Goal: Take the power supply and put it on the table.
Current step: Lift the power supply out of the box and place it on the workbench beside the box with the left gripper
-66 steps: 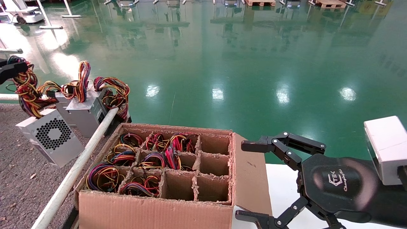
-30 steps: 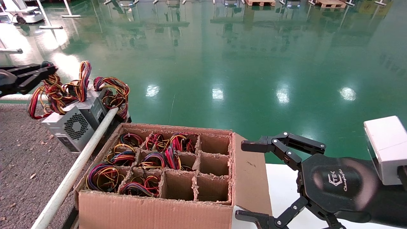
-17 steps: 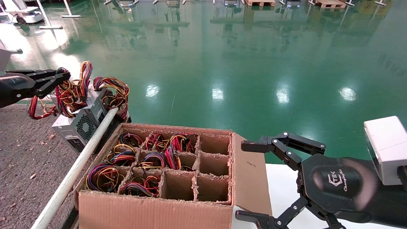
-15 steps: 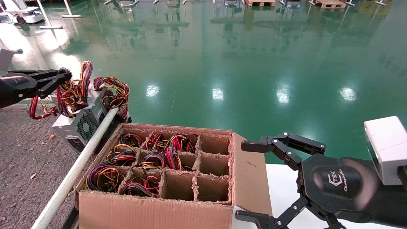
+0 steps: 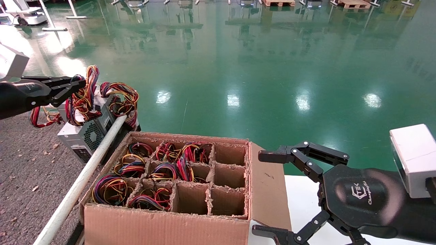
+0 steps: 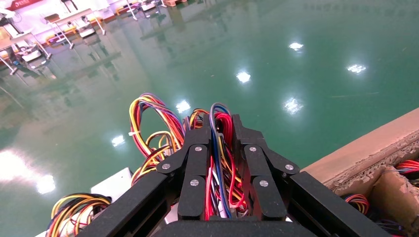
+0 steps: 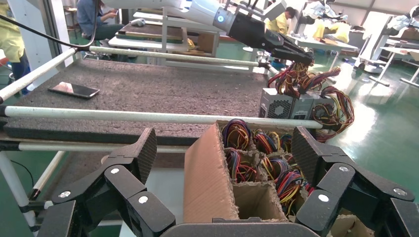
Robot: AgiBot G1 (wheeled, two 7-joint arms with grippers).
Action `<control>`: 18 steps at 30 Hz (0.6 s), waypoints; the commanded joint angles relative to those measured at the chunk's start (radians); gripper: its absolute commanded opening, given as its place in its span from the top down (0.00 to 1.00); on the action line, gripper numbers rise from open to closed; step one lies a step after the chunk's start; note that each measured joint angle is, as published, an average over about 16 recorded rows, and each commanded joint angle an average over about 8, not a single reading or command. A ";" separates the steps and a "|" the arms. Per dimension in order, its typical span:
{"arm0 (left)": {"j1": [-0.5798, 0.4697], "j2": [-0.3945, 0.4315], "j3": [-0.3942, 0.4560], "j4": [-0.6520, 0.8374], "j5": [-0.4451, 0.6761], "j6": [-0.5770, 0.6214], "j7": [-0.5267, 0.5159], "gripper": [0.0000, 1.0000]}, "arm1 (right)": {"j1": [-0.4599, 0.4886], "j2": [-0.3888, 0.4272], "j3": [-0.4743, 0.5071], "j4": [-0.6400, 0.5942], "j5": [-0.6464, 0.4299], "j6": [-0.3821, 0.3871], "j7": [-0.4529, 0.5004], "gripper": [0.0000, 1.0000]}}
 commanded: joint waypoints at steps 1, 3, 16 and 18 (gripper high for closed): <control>0.000 0.003 0.001 0.002 0.001 -0.003 -0.002 1.00 | 0.000 0.000 0.000 0.000 0.000 0.000 0.000 0.00; 0.001 0.005 -0.001 0.004 -0.001 -0.006 -0.005 1.00 | 0.000 0.000 0.000 0.000 0.000 0.000 0.000 0.00; 0.004 0.012 -0.004 0.005 -0.005 -0.003 -0.014 0.00 | 0.000 0.000 0.000 0.000 0.000 0.000 0.000 0.00; 0.004 0.012 -0.004 0.005 -0.005 -0.003 -0.014 0.00 | 0.000 0.000 0.000 0.000 0.000 0.000 0.000 0.00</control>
